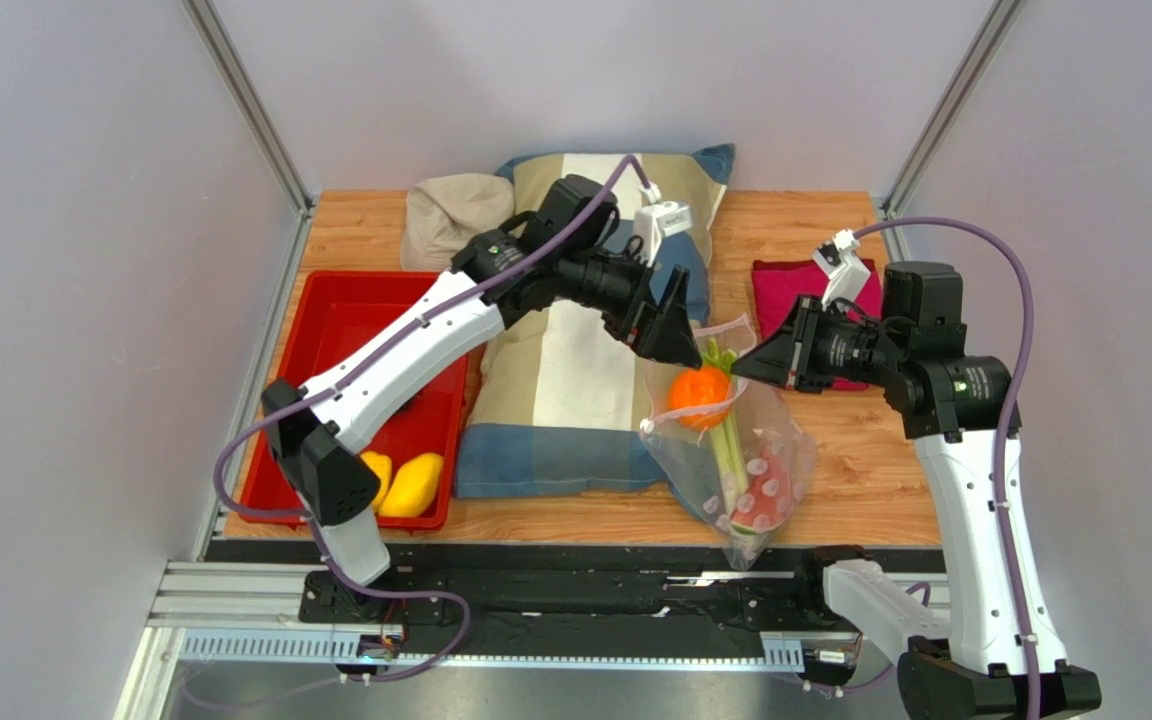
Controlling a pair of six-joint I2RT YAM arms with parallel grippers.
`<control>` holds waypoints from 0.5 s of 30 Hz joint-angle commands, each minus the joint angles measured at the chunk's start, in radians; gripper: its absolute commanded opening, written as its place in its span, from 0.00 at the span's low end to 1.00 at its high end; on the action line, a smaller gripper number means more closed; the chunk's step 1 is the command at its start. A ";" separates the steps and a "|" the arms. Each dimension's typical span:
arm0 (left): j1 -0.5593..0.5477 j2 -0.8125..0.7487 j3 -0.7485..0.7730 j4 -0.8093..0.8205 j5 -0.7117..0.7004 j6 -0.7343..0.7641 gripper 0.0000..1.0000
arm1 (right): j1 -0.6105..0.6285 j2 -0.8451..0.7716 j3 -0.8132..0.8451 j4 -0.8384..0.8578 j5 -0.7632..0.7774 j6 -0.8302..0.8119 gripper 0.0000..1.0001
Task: Place the food in the zip-top bag and seal the zipper
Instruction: Place the fake fruit in the zipper food storage bag.
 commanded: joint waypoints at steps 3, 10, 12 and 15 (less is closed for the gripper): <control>0.058 -0.141 -0.049 -0.009 0.000 0.053 0.99 | -0.002 -0.028 0.023 0.019 -0.032 -0.013 0.00; 0.338 -0.451 -0.296 0.098 -0.072 0.153 0.99 | -0.002 -0.035 0.024 0.022 -0.032 -0.020 0.00; 0.419 -0.467 -0.291 -0.080 -0.157 0.280 0.99 | -0.002 -0.035 0.021 0.022 -0.029 -0.031 0.00; 0.543 -0.464 -0.319 -0.307 -0.179 0.480 0.99 | -0.002 -0.026 0.014 0.025 -0.034 -0.034 0.00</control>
